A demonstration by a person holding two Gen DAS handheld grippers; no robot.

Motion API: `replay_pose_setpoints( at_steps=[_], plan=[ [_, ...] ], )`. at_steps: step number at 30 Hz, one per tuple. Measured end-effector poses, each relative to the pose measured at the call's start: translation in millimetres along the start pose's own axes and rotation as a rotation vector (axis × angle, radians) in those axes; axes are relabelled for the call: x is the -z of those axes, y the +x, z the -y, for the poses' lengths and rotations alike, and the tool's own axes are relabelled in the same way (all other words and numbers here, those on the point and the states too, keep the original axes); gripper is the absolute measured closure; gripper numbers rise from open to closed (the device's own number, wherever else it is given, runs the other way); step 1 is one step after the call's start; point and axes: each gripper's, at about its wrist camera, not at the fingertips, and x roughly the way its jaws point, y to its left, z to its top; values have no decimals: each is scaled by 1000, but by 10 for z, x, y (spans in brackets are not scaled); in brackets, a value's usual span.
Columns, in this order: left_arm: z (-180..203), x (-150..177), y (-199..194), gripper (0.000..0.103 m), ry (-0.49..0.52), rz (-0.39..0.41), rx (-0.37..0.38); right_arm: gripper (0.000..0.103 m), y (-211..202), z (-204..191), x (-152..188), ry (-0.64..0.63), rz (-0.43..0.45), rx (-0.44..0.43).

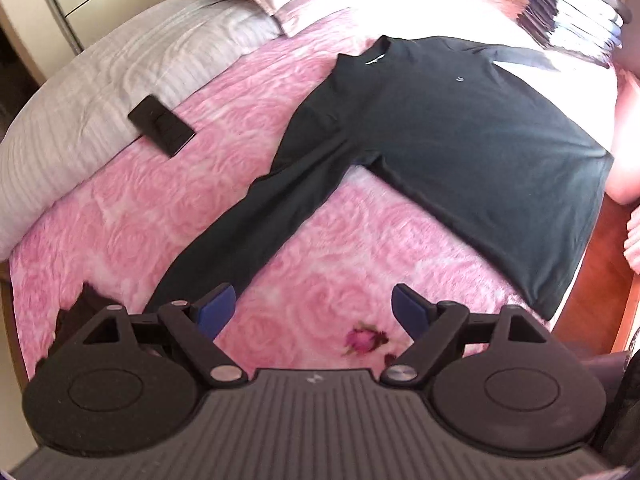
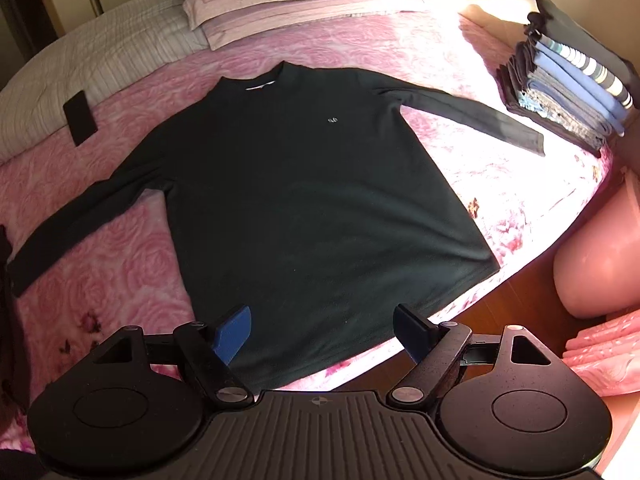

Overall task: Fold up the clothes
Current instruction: 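Release the sweatshirt and raise both tools above the flat garment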

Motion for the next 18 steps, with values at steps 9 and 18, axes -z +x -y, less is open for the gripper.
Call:
replay_pose_setpoints(
  at_steps=[9,18],
  plan=[
    [323,193,-191,20,-26,3,16,22,-122,-34,214,-42,18,-24],
    [603,372,-405,20,18,7,-35,22,-192,59,478,-25,19,-75]
  ],
)
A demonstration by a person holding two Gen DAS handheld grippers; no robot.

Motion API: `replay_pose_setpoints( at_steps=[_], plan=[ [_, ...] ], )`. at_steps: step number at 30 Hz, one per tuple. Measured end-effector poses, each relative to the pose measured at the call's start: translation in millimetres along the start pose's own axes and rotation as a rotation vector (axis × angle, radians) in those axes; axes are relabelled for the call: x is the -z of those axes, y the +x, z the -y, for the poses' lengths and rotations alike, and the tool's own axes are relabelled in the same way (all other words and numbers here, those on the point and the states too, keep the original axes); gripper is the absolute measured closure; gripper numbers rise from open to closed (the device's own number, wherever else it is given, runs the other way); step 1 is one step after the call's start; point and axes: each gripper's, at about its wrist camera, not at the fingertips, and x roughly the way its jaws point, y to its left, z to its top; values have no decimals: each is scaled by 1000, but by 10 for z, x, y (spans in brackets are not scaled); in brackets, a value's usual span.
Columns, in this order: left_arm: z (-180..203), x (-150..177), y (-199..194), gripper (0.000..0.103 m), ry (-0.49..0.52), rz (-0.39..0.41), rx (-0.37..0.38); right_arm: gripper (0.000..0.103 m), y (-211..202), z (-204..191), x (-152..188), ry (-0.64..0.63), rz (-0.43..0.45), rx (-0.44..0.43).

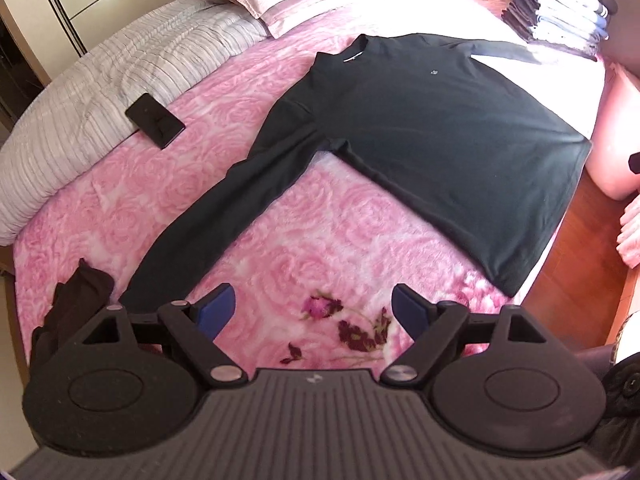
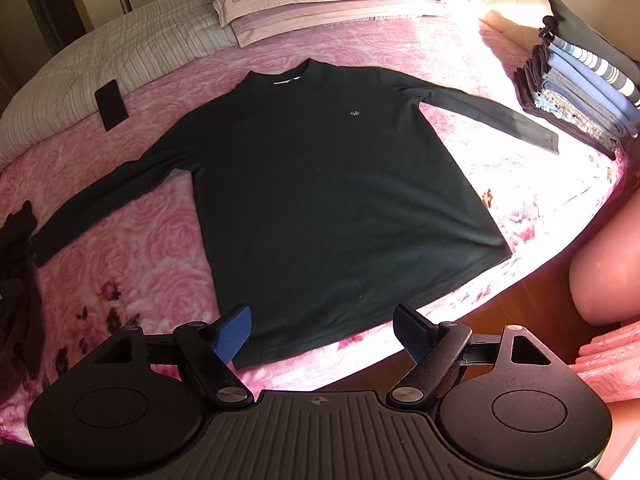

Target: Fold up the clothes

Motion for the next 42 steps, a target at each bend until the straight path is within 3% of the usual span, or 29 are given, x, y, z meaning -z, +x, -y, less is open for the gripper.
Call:
replay_pose_setpoints(
  at_steps=[16,22,27,32,35,42],
  plan=[
    [-11,480,-387,20,-110,-16,-110,22,76,-278,138,-165,2,-92],
    [-229,684,-256,20,-126,-69,-110,22,223,-604,78,-226,-17,-140],
    [-620,647,-14,20,-111,-77,-118,22,431,-1210,-116,-402,-3,-134],
    [-1214,610,231,20,-70,-54,-137,23,697,-2061,-304,-621,59,-206],
    [-1546,658,369,20,-30,-40,-160,60,981,-2685,-328,-793,88,-265],
    [-2035,935,863,20,147,-74,-244,60,1918,-4002,-124,-1097,142,-383]
  ],
)
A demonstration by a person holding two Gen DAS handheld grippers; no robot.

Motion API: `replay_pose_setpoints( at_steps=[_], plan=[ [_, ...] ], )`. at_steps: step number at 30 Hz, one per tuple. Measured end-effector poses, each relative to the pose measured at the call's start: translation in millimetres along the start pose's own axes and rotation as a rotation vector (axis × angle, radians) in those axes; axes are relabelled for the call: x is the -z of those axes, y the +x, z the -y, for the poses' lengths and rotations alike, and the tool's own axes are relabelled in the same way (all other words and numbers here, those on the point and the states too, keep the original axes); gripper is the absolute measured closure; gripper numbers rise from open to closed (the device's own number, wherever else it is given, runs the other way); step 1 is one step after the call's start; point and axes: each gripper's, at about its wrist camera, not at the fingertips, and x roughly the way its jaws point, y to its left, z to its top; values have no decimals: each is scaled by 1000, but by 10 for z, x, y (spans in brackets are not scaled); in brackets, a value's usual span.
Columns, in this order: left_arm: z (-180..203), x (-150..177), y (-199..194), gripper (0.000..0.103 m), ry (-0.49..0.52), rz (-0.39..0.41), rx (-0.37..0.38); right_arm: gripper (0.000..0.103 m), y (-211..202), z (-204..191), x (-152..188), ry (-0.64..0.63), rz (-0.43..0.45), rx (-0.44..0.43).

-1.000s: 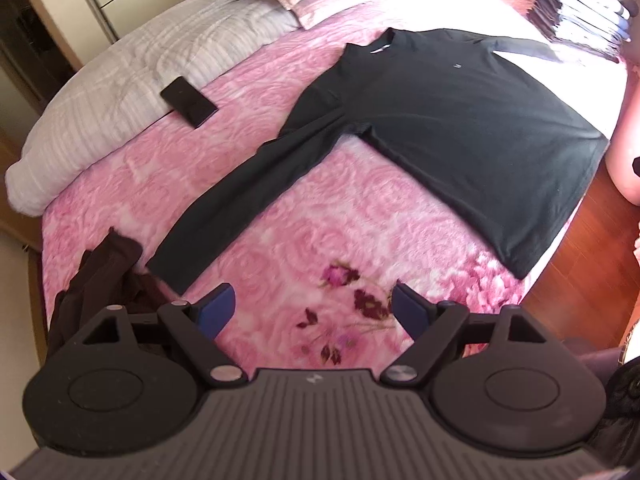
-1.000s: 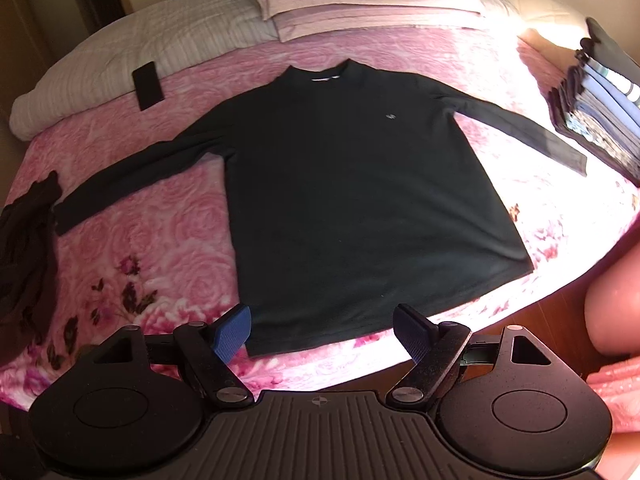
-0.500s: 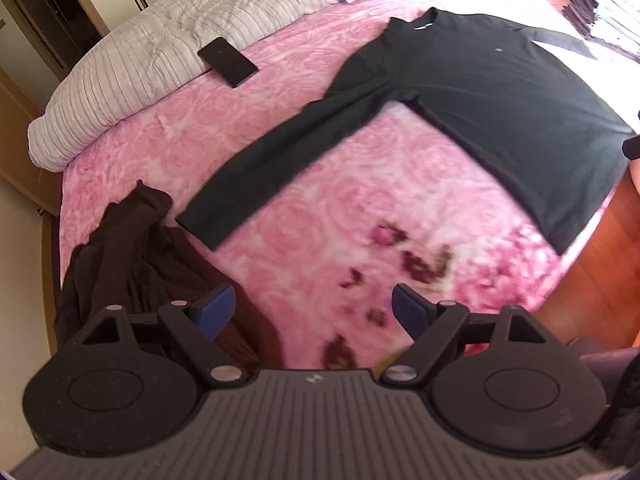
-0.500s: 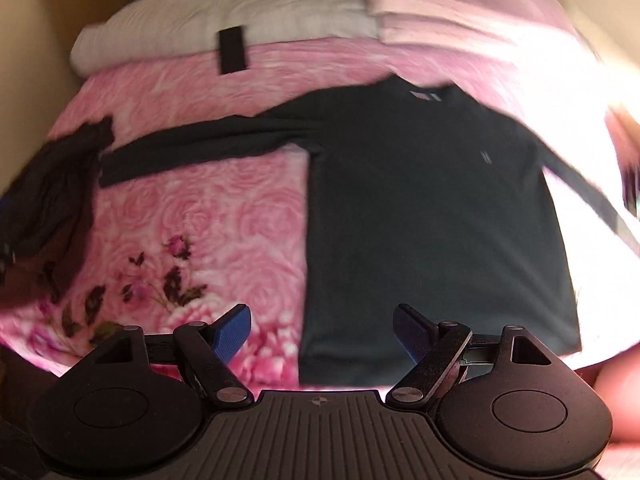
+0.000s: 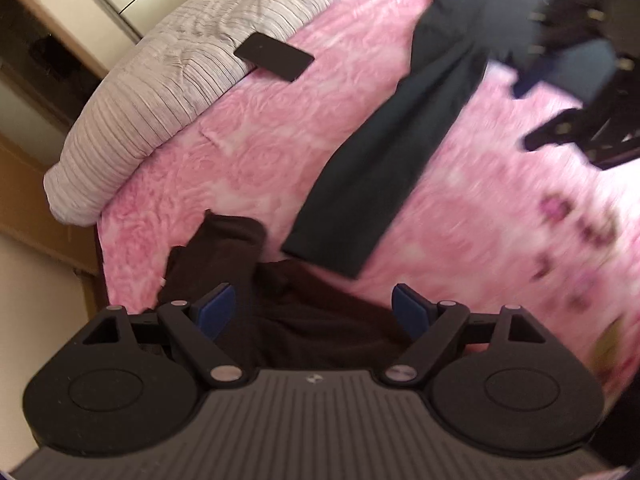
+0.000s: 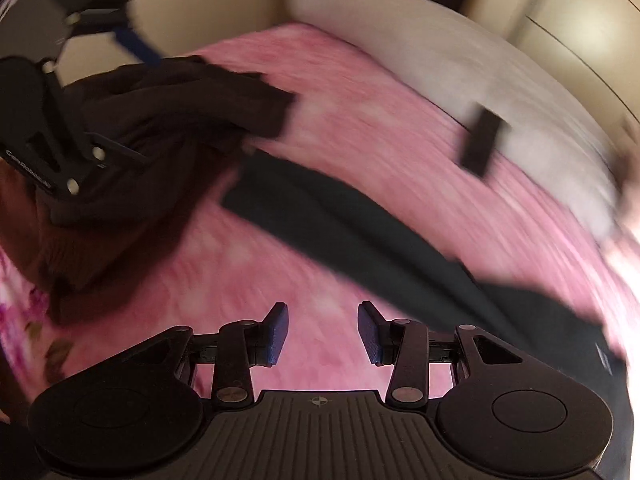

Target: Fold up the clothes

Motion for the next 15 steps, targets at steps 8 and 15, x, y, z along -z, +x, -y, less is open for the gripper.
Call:
replay_pose_setpoints(
  at_steps=[8,15],
  plan=[
    [-156,473,392,20,-65,-16,-40,60,1203,-509,-383,-294,58,-77],
    [-226,687,458,20,-191,-33,-32,75,1688,-691,-492,-444,52,-66]
  ],
)
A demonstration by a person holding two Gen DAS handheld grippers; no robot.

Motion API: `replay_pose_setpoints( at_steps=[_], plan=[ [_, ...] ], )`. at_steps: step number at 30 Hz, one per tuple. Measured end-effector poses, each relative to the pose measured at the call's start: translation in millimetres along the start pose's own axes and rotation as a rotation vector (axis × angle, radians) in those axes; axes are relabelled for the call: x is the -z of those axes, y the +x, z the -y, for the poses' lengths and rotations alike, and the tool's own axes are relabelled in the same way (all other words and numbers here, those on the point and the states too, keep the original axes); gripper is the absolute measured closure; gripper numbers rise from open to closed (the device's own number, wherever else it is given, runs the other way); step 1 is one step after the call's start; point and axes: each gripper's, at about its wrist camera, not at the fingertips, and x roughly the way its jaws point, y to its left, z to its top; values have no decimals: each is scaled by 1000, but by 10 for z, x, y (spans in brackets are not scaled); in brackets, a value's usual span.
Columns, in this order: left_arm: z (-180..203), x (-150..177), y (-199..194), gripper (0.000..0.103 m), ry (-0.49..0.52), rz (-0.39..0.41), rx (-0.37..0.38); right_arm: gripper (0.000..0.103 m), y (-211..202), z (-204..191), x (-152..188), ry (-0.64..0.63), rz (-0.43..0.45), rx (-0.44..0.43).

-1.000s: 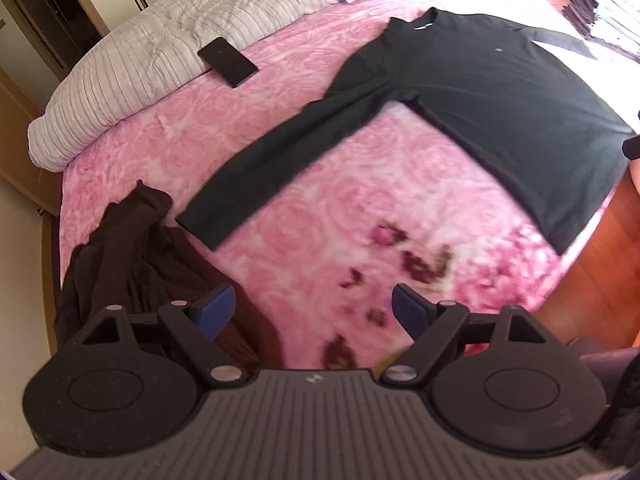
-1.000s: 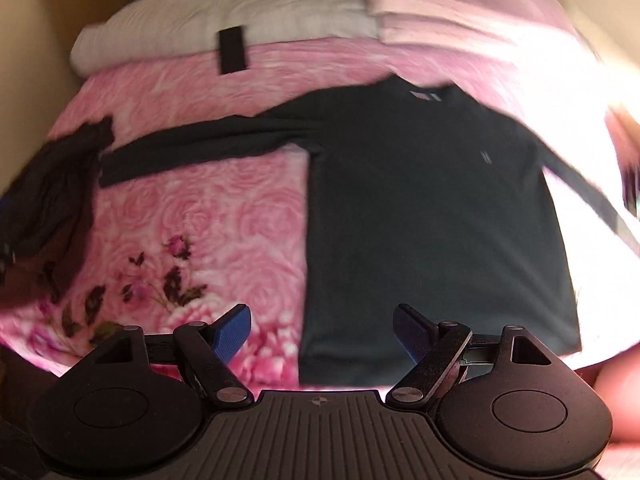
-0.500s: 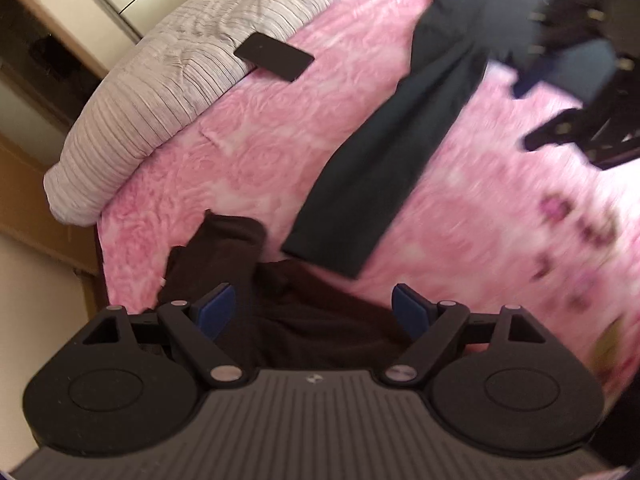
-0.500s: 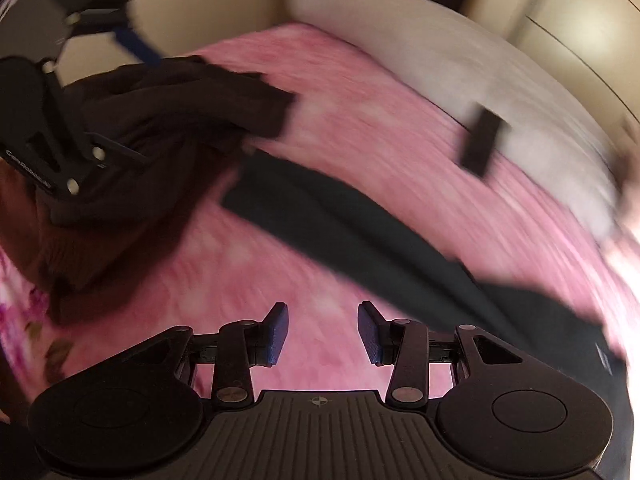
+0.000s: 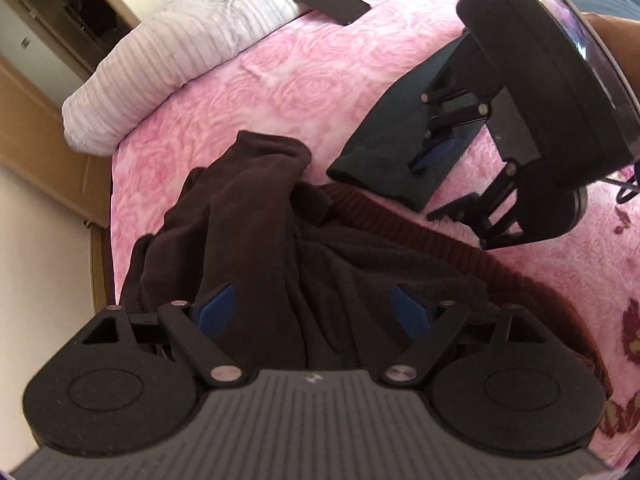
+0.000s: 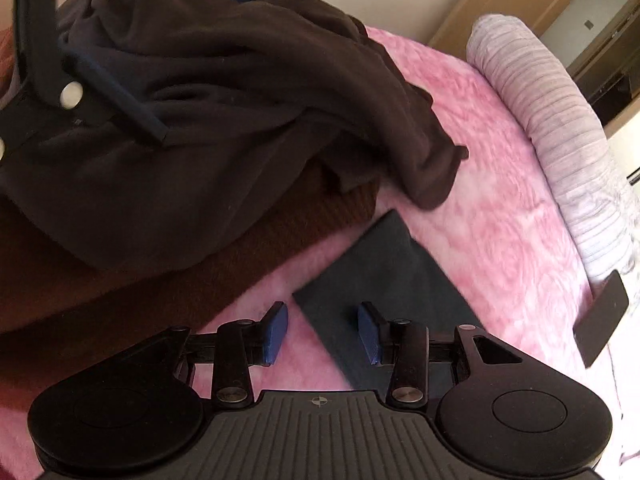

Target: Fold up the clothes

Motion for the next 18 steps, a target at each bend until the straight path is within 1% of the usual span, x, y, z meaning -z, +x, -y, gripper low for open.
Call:
replay_pose_setpoints(
  at_steps=[1,3,7,9,11,12,14,15,17,18],
  plan=[
    [-13,3,-9,20,-10,3,-1,98,3,37,-14,17,-2,-20],
    [-27,-20,-50,20,-28,16,-2,98,-31,102,-70,39,5,-25],
    [-25,-140,-104,20,-69,40,9,98,-408,465,-115,168,112,20],
    [30,-256,-102,20,-72,49,29,98,-705,786,-25,287,187,62],
    [126,-411,-75,20,-43,59,57,98,-1030,1139,117,414,262,119],
    [200,-507,-75,20,-20,73,70,98,-1243,1355,256,500,293,158],
    [349,-700,-78,20,27,104,98,98,-1722,1763,637,636,343,283],
    [453,-821,-85,20,54,121,113,98,-2017,1968,890,720,372,347],
    [670,-1042,-96,20,96,149,134,98,-2592,2328,1530,912,416,504],
    [791,-1162,-103,20,115,163,145,98,-2802,2424,1945,1020,410,586]
  ],
)
